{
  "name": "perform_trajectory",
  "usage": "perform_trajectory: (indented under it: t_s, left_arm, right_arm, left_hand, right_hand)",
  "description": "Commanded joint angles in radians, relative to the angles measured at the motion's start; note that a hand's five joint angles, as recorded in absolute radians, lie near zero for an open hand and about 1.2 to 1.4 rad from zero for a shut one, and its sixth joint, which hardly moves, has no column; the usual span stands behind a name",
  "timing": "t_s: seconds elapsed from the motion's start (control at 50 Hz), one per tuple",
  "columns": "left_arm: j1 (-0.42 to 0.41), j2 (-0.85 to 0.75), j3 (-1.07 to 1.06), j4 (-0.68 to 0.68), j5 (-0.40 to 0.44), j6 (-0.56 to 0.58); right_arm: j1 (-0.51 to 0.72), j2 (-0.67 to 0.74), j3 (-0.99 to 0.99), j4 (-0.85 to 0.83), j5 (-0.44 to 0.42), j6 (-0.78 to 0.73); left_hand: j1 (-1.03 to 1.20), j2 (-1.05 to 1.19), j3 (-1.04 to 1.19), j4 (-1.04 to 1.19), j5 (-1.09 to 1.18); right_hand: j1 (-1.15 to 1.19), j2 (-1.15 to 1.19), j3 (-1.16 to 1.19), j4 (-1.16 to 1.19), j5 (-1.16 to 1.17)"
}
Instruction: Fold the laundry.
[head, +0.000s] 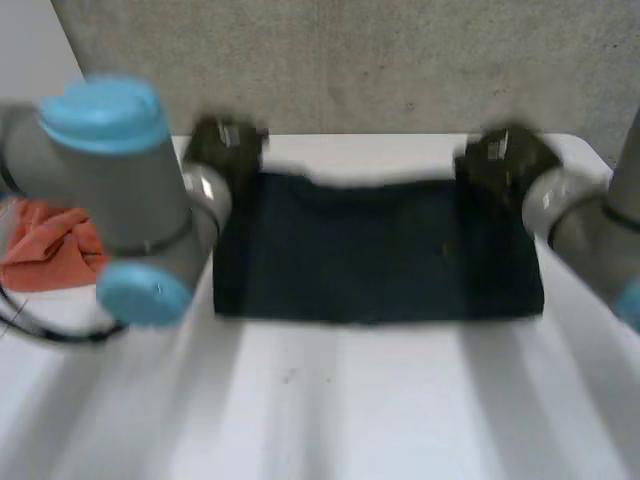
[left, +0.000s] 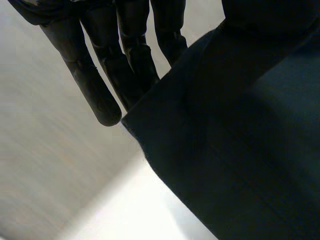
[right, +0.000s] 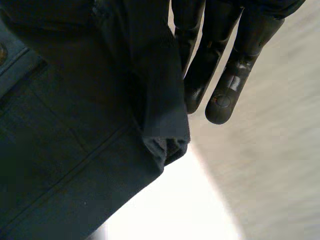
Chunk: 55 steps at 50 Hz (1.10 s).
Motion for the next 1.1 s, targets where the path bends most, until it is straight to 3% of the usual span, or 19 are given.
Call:
perform_trajectory:
  t_s: [0.02, 0.12, 0.6, 0.74, 0.84, 1.02, 1.1]
  left_arm:
    - [0.023, 0.098, 0.199, 0.309, -0.041, 0.005]
    - [0.026, 0.171, 0.151, 0.428, -0.069, 0.002]
    - [0.026, 0.175, -0.659, 0.364, -0.058, 0.005]
    - [0.025, 0.29, -0.759, 0.24, -0.058, 0.031]
    - [0.02, 0.388, -0.823, 0.111, -0.058, 0.063]
    - [-0.026, 0.624, -0.982, -0.286, -0.055, 0.225]
    - [-0.043, 0.652, -0.98, -0.259, -0.044, 0.236]
  right_arm:
    - [0.015, 0.013, -0.28, -0.36, 0.059, 0.059]
    - [0.016, 0.005, -0.278, -0.517, 0.065, 0.107]
    - [0.048, 0.16, 0.169, -0.206, 0.051, 0.062]
    - [0.042, 0.119, 0.194, -0.019, 0.054, 0.061]
    - [0.039, 0.042, 0.244, 0.209, 0.051, 0.056]
    - [0.038, -0.164, 0.475, 0.526, 0.049, -0.131]
    - [0.041, -0.225, 0.516, 0.501, 0.013, -0.155]
  left_hand:
    - [0.256, 0.199, 0.204, 0.196, 0.226]
    - [0.256, 0.199, 0.204, 0.196, 0.226]
    - [0.256, 0.199, 0.204, 0.196, 0.226]
    - [0.256, 0.199, 0.204, 0.196, 0.226]
    - [0.256, 0.199, 0.204, 0.196, 0.226]
    - [0.256, 0.199, 0.204, 0.196, 0.226]
    - [0.256, 0.199, 0.204, 0.196, 0.226]
  right_hand:
    - [0.431, 0.222, 0.214, 0.209, 0.232]
    - [0.431, 0.222, 0.214, 0.209, 0.232]
    - [0.431, 0.222, 0.214, 0.209, 0.232]
    - [0.431, 0.222, 0.214, 0.209, 0.232]
    - [0.431, 0.222, 0.214, 0.209, 0.232]
    - [0.431, 0.222, 0.214, 0.209, 0.232]
    - [0.431, 0.222, 0.214, 0.209, 0.232]
